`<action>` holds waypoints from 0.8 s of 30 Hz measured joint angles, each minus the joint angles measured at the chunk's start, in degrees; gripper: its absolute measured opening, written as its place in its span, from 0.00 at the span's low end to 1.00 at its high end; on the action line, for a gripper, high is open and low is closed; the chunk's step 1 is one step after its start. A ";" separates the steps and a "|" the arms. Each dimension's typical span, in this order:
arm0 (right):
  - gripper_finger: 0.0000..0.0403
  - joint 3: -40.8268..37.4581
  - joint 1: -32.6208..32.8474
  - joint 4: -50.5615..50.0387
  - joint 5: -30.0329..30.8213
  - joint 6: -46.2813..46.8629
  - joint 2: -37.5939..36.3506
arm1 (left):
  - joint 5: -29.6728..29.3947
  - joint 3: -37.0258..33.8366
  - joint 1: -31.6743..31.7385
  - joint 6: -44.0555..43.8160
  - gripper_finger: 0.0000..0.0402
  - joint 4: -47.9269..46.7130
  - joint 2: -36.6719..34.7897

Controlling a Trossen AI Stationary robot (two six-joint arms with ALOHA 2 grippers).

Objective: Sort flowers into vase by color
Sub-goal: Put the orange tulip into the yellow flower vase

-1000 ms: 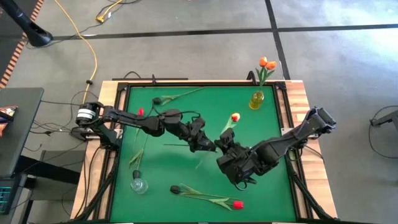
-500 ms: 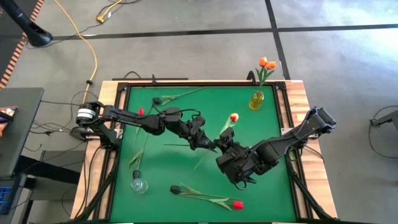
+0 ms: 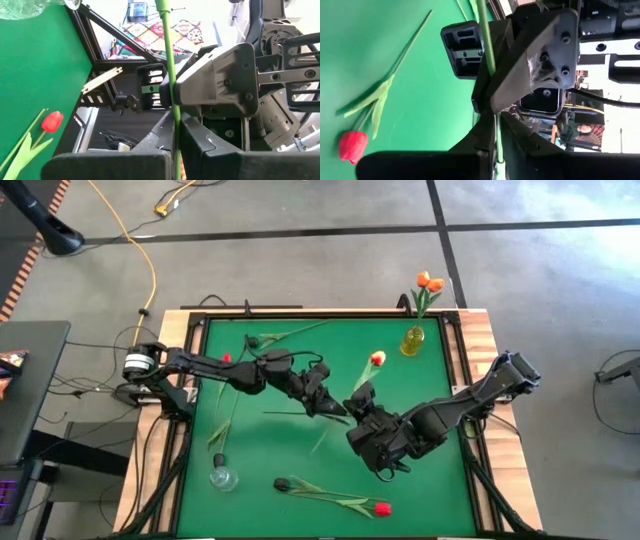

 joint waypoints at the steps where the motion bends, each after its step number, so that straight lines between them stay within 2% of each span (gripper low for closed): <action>1: 0.15 0.00 0.00 0.00 0.03 -0.76 0.00 | 0.10 0.00 0.15 0.25 0.00 0.02 -0.01; 11: 0.15 0.00 -0.56 -0.06 -0.08 -1.86 0.00 | 0.83 0.00 1.90 2.15 0.00 -0.93 0.00; 17: 0.16 0.00 -0.61 -0.18 -0.08 -6.15 0.00 | 1.23 0.00 2.91 2.58 0.00 -1.15 -0.01; 21: 0.21 -0.01 -0.63 -0.30 -0.29 -7.54 0.00 | 1.59 0.00 3.79 4.81 0.00 -2.31 -0.05; 24: 0.29 -0.07 -0.63 -0.37 -1.01 -7.56 -0.15 | 1.61 0.00 4.06 5.57 0.00 -3.06 -0.05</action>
